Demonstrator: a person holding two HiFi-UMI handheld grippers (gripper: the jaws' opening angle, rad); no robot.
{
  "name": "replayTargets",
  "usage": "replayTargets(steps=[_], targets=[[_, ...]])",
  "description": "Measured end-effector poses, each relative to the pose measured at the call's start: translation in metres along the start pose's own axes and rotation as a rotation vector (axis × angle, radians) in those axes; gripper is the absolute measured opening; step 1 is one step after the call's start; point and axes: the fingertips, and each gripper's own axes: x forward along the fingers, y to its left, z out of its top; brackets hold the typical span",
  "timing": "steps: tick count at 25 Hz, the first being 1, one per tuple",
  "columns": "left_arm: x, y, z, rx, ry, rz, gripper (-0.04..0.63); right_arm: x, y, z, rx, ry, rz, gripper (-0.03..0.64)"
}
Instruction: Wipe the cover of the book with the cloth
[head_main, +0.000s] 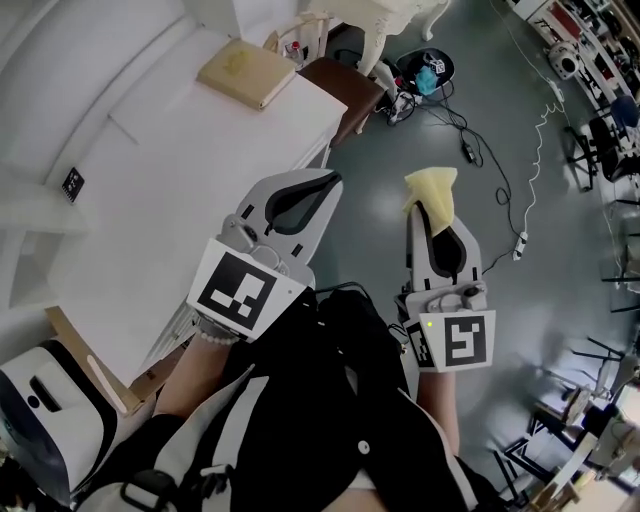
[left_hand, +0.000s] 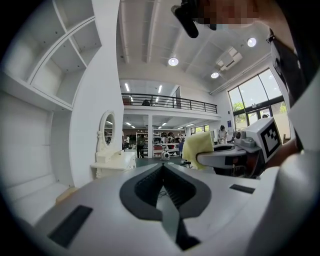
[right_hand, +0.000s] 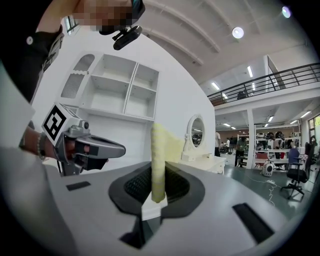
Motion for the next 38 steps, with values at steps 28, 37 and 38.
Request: replayTargets(steps=[28, 37, 38], targets=[[0.020, 0.109, -0.017, -0.048, 0.054, 0.345, -0.002, 0.150, -0.009, -0.005, -0.020, -0.011, 0.330, 0.032], [0.068, 0.159, -0.013, -0.104, 0.081, 0.495, -0.003, 0.226, -0.039, 0.000, -0.061, 0.003, 0.497, 0.032], [0.074, 0.163, -0.012, -0.108, 0.082, 0.506, -0.003, 0.233, -0.043, 0.001, -0.065, 0.004, 0.509, 0.032]])
